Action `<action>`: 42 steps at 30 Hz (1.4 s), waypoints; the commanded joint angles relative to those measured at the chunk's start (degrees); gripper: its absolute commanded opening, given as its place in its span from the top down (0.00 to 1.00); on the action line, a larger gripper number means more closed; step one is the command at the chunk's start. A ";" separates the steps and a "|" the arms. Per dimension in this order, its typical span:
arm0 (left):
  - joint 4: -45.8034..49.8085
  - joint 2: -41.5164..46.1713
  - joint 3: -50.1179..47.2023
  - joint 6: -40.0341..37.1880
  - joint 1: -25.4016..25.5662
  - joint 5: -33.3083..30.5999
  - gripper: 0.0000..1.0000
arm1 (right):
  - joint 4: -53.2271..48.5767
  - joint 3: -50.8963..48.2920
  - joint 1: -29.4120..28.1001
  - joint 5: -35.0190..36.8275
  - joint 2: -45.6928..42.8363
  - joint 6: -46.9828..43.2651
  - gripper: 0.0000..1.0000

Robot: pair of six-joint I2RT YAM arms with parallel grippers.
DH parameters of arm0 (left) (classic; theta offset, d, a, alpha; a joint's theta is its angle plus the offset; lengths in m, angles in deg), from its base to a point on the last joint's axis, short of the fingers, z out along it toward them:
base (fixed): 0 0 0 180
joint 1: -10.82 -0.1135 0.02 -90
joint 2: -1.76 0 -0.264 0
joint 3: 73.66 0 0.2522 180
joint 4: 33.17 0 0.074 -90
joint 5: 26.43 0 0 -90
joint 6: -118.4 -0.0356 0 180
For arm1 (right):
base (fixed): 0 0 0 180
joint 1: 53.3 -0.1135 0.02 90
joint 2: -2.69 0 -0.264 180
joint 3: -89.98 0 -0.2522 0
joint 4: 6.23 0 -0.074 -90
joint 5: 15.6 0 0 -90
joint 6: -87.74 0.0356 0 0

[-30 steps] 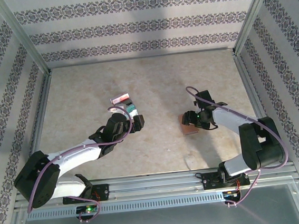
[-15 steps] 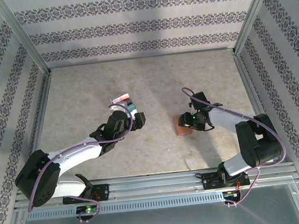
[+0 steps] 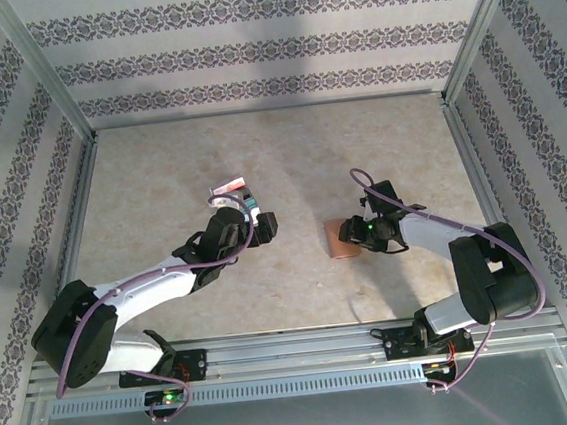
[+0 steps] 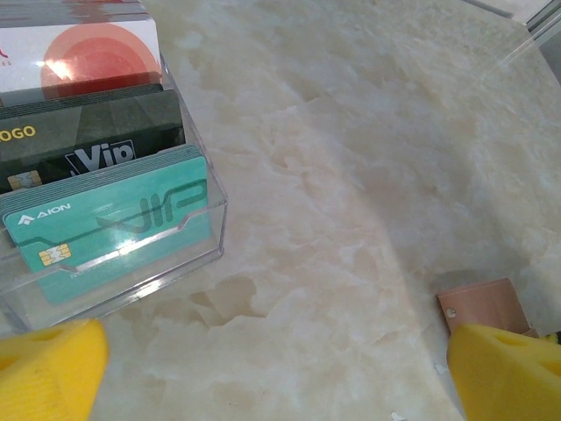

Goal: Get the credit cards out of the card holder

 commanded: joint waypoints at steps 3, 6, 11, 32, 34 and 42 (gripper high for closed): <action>1.05 -0.95 1.55 0.77 0.71 1.10 0.01 | 4.01 -0.32 -2.55 -4.52 2.42 1.53 0.52; 1.03 -1.25 1.63 0.96 0.71 1.41 0.01 | 4.51 0.20 -3.18 -5.00 1.81 1.71 0.52; -0.05 -2.49 2.40 2.43 0.71 3.17 0.01 | 5.95 0.83 -3.62 -6.56 0.91 2.55 0.54; -1.41 -6.75 4.27 3.26 0.71 7.57 0.17 | 7.44 4.77 -0.26 -8.27 4.60 -1.74 0.39; -1.24 -6.75 4.25 3.29 0.70 7.57 0.17 | 8.13 5.89 0.22 -9.36 6.35 -2.14 0.41; -0.79 -6.75 4.33 2.87 0.71 7.13 0.17 | 10.09 7.17 0.35 -12.08 11.68 -2.07 0.49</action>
